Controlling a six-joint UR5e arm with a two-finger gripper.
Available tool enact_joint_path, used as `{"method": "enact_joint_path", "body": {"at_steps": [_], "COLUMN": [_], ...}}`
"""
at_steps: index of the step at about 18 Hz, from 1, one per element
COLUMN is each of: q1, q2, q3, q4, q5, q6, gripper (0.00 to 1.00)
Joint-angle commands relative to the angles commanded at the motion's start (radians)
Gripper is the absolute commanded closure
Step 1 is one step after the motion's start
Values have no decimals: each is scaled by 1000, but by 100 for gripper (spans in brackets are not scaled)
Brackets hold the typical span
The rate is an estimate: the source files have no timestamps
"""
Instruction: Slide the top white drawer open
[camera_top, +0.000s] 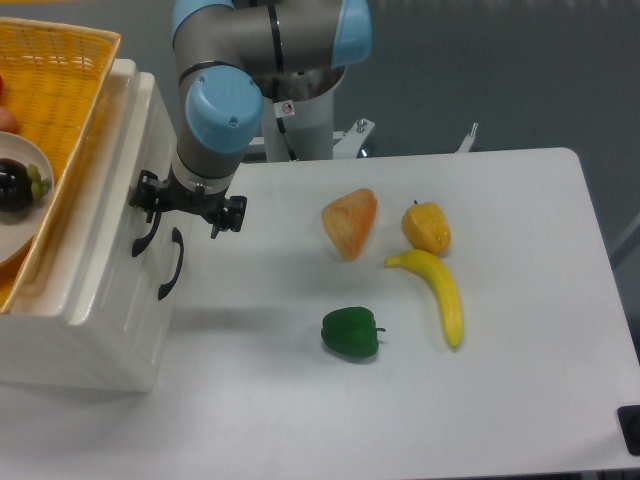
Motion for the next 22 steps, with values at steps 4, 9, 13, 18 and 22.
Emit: {"method": "enact_joint_path", "body": {"at_steps": [4, 9, 13, 18, 22], "q1": [-2, -2, -2, 3, 15], "q2": [-5, -6, -8, -14, -20], "q3": [-2, -8, -8, -6, -3], "q4": [0, -6, -6, -6, -5], "q5": [2, 5, 6, 14, 17], "q6": [0, 0, 0, 0, 3], "gripper": [0, 0, 0, 0, 0]}}
